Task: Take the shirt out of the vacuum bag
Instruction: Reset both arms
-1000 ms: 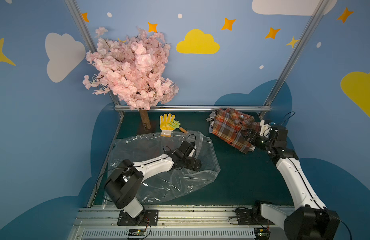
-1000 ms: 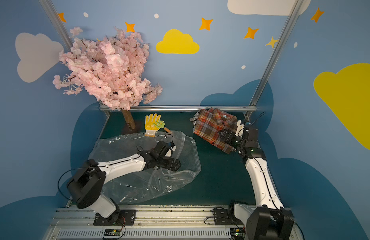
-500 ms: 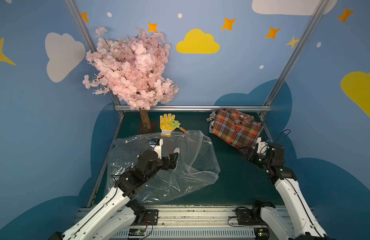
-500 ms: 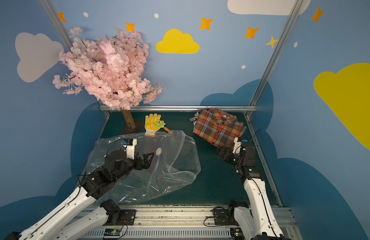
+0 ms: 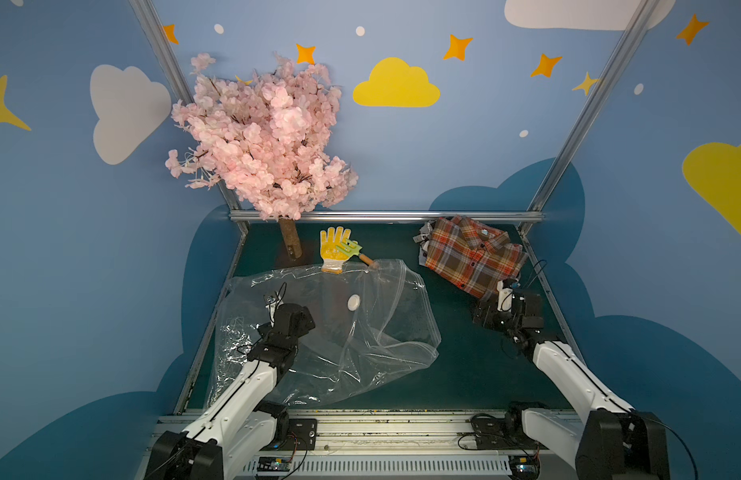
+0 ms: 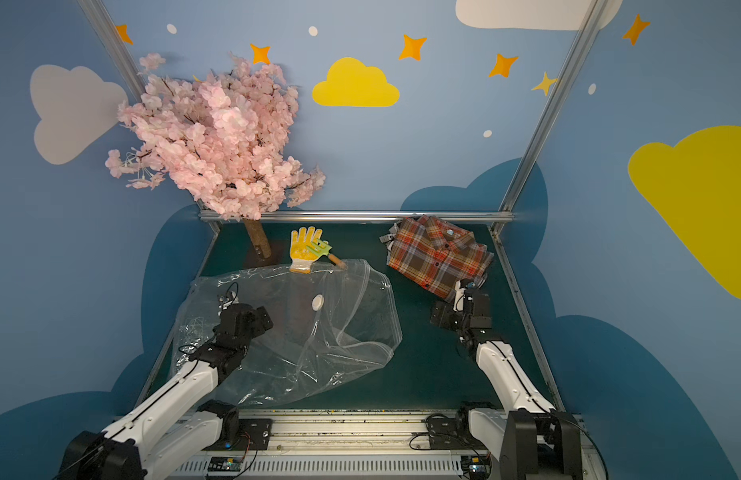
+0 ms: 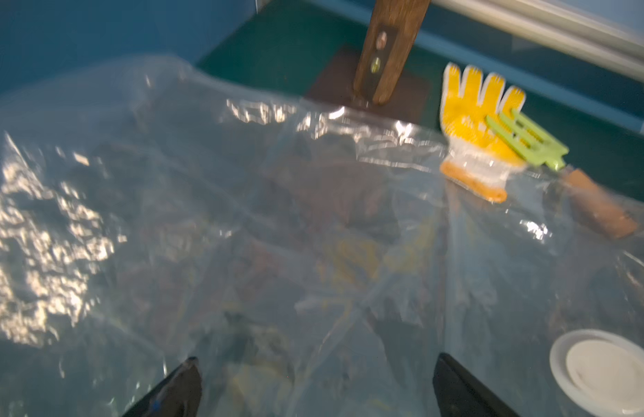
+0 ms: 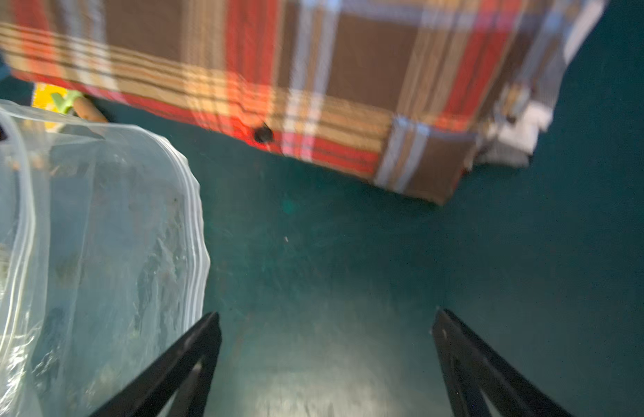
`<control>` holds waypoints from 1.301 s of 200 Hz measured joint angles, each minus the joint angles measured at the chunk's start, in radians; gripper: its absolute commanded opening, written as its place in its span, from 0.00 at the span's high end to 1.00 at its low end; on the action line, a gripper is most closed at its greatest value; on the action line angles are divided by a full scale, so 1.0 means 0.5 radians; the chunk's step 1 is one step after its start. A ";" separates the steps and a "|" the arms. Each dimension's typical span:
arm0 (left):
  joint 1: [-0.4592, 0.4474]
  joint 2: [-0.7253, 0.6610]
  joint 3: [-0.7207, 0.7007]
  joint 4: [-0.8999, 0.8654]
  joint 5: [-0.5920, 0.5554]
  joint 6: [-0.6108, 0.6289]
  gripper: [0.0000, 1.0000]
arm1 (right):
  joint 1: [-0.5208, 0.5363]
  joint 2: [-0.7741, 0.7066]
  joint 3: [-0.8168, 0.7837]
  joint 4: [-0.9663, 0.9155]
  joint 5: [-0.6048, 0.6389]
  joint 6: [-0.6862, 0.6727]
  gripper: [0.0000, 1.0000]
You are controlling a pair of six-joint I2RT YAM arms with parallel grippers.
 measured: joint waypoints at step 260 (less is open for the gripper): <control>0.507 1.244 -0.133 2.087 0.715 0.800 0.00 | -0.040 0.945 -0.298 1.945 0.542 -0.358 0.02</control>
